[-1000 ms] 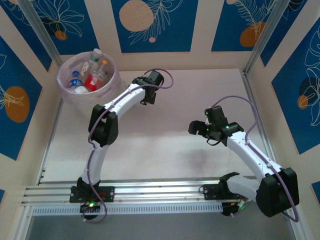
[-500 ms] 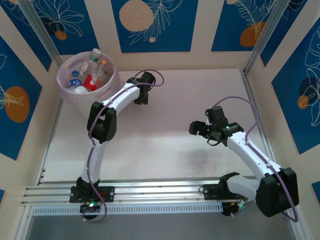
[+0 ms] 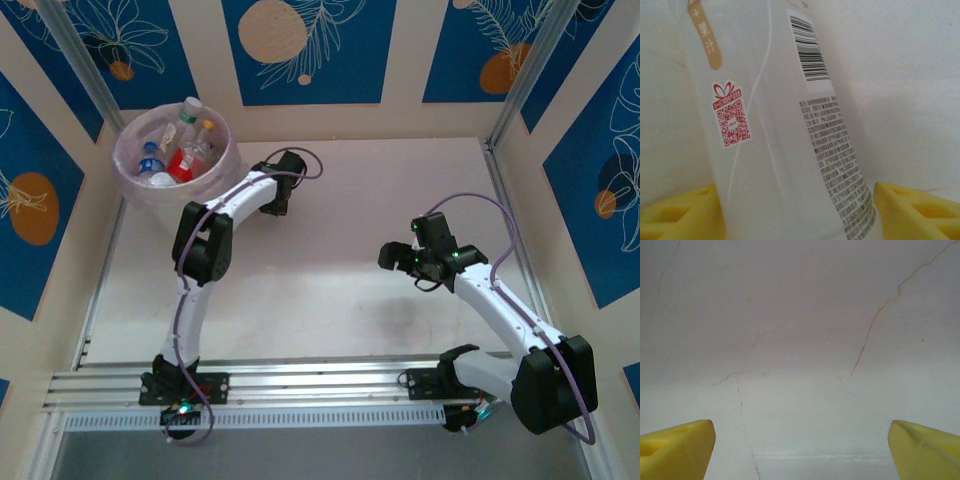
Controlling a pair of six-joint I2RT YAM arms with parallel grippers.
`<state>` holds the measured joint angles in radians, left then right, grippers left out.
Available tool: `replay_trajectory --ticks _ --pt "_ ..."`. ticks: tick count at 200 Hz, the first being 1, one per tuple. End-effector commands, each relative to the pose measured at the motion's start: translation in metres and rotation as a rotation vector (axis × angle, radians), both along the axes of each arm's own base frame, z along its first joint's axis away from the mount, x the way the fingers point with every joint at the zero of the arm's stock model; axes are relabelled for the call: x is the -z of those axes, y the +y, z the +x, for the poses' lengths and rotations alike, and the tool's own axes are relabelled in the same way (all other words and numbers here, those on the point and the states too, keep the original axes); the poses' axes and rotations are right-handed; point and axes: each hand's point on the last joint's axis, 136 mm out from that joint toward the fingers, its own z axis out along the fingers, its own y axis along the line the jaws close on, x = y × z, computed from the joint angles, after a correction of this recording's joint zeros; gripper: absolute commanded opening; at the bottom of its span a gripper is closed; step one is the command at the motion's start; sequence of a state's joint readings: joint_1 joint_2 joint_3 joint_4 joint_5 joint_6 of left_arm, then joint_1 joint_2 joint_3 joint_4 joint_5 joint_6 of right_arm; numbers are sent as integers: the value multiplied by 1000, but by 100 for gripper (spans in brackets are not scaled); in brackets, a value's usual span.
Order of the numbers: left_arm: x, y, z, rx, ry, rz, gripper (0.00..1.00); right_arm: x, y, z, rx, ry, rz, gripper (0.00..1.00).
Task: Put the plastic bottles in the bin
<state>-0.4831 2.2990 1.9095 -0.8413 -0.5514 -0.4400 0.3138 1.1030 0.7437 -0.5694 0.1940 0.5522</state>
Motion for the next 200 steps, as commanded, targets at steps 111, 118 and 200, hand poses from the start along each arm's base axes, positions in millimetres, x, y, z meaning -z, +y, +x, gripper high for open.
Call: replay_trajectory --ticks 111,118,200 --pt "-12 -58 -152 143 91 -157 65 -1 6 2 -14 6 28 90" --pt "-12 -57 -154 140 92 -159 65 -1 6 3 -15 5 26 90" --pt "-41 -65 -145 169 46 -197 100 0 6 2 -15 7 24 90"
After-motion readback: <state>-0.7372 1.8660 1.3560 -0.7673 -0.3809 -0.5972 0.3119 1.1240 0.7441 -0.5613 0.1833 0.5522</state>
